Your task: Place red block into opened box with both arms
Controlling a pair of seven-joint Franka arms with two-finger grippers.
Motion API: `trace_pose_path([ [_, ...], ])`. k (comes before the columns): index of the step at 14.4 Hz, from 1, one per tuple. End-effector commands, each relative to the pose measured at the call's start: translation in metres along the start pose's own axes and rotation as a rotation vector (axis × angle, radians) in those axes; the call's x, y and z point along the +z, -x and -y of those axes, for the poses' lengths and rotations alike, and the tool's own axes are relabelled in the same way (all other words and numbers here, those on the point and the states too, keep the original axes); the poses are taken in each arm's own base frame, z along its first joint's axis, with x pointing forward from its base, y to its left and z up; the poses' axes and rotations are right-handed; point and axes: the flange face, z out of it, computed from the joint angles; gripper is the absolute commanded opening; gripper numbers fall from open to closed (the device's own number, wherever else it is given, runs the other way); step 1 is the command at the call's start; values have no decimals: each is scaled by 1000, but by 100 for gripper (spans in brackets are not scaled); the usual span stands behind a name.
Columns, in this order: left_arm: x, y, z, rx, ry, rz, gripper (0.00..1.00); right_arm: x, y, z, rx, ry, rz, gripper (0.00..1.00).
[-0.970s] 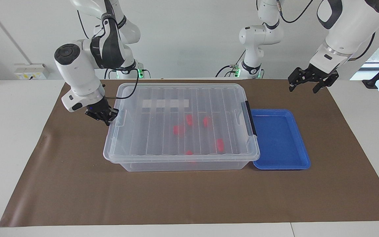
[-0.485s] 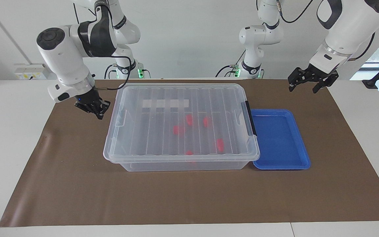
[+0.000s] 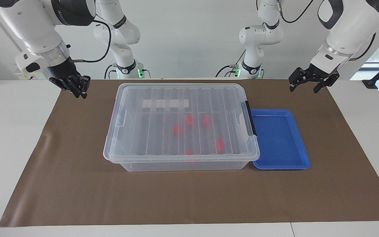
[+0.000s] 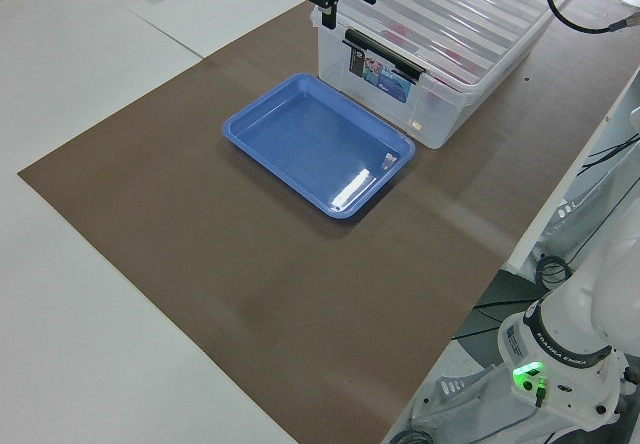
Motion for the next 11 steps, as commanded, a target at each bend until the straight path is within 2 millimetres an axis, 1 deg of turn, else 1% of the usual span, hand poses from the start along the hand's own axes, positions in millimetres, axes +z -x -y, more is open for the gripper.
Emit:
trace_pose_path([
  [1, 0, 2, 4, 0, -14, 5, 100, -8, 3, -12, -14, -8, 6, 100],
  [2, -1, 2, 3, 2, -14, 4, 100, -8, 3, -14, -26, -8, 3, 100],
  [4, 0, 2, 4, 0, -14, 5, 100, -9, 2, -10, -78, 7, -4, 100],
  [6, 0, 2, 4, 0, -14, 5, 100, -7, 2, -11, -76, 2, 1, 100],
  [11, 0, 2, 4, 0, -14, 5, 100, -8, 3, -2, -91, 2, -3, 100],
])
